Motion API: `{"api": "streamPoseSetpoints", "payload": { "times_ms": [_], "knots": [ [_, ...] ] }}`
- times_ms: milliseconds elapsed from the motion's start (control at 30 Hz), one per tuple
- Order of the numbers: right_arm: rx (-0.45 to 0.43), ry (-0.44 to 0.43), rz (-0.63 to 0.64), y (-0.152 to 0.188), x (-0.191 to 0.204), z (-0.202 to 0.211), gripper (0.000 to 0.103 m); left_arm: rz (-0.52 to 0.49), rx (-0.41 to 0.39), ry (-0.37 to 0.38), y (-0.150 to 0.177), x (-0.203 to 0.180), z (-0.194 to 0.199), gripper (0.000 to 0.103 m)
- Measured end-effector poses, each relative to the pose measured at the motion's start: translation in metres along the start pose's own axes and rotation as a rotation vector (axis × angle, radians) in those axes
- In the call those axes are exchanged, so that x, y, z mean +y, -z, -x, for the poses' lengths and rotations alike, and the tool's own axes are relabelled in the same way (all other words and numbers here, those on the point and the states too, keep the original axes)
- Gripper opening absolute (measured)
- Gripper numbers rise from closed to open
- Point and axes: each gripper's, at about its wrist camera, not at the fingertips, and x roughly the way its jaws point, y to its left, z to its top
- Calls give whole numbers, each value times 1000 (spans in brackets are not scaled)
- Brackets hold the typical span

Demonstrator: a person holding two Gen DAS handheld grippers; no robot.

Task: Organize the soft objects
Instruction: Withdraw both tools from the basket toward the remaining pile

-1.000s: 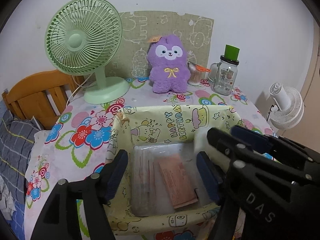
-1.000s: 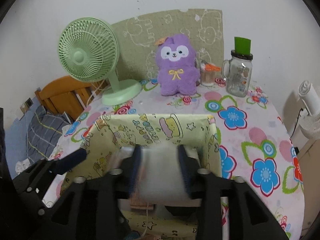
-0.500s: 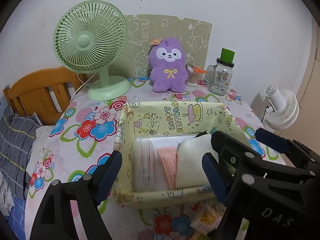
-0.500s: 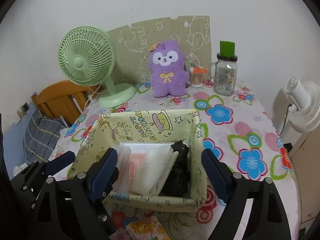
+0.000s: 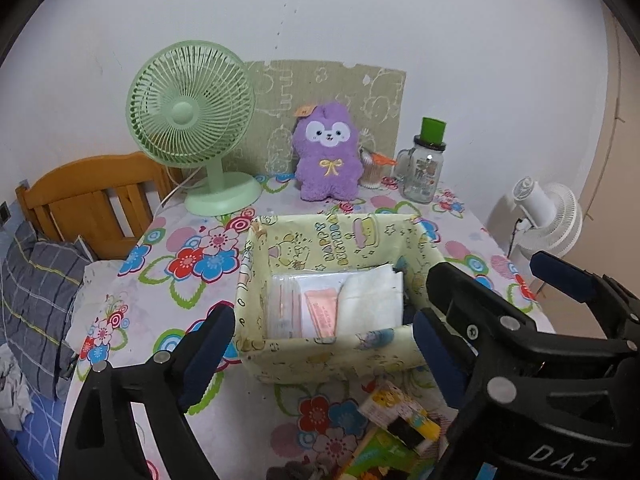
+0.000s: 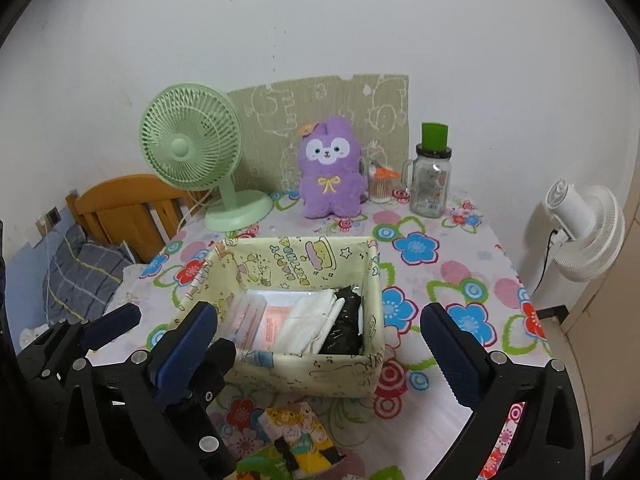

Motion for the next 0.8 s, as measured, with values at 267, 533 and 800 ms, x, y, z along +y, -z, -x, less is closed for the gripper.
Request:
{"api": "streamPoseSetpoints", "payload": {
  "times_ms": [267, 533, 800],
  "knots": [
    [-28, -6, 7, 5, 3, 29, 103, -12, -48, -11, 7, -8, 30, 99],
    [-35, -22, 11, 18, 5, 50, 103, -11, -71, -15, 20, -11, 51, 101],
    [-61, 26, 18, 37, 8, 65, 103, -16, -86, -31, 38, -14, 64, 101]
  ]
}}
